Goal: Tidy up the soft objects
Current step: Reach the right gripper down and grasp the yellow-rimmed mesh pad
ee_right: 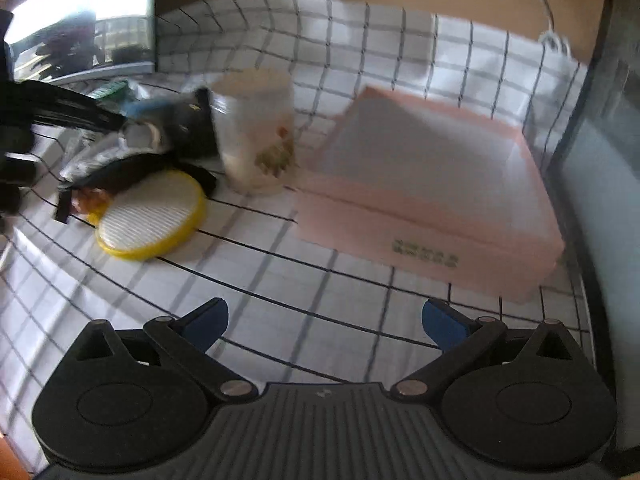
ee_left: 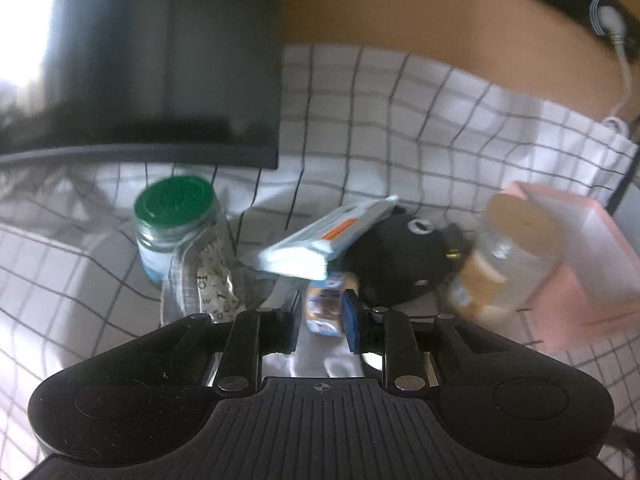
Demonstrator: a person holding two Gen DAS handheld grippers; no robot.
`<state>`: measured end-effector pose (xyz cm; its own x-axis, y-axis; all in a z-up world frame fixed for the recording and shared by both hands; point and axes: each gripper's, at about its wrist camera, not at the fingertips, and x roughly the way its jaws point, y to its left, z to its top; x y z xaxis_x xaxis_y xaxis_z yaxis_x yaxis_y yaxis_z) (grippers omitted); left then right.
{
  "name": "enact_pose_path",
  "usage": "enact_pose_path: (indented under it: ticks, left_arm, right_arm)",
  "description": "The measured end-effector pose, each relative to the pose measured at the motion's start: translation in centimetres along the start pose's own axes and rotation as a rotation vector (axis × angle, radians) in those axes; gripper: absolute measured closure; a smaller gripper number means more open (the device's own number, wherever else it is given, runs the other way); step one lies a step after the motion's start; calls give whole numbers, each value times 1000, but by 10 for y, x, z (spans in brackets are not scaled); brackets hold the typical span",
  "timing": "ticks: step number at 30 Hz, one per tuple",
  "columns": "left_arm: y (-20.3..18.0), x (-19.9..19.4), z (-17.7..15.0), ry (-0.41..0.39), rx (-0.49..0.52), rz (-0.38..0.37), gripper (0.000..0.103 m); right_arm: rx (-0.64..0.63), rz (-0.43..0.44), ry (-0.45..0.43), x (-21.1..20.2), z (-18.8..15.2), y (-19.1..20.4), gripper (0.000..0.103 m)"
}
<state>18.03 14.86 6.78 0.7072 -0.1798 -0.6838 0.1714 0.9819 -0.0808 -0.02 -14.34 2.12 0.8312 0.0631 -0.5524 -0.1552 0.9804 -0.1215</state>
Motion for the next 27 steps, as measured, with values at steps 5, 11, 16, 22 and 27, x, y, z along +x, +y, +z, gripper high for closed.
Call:
enact_pose_path:
  ticks: [5,11,16,22,27]
  left_arm:
    - [8,23,-3,44,-2,-62,78]
    - [15,29,-5,46,-3,-113,79]
    - [29,9,-10,-13,-57,-177,79]
    - [46,-43,-17,-76,-80,-190,79]
    - [55,-78,-35,-89,-122,-211,79]
  right_arm:
    - [28,38,-30,-18,8,11,0]
    - [-8,46,-74,-20,35,29,0]
    - [-93,104,-69,2,38,59,0]
    - [-102,223,-40,43,47,82,0]
    - [-107,253,-26,75,59,96,0]
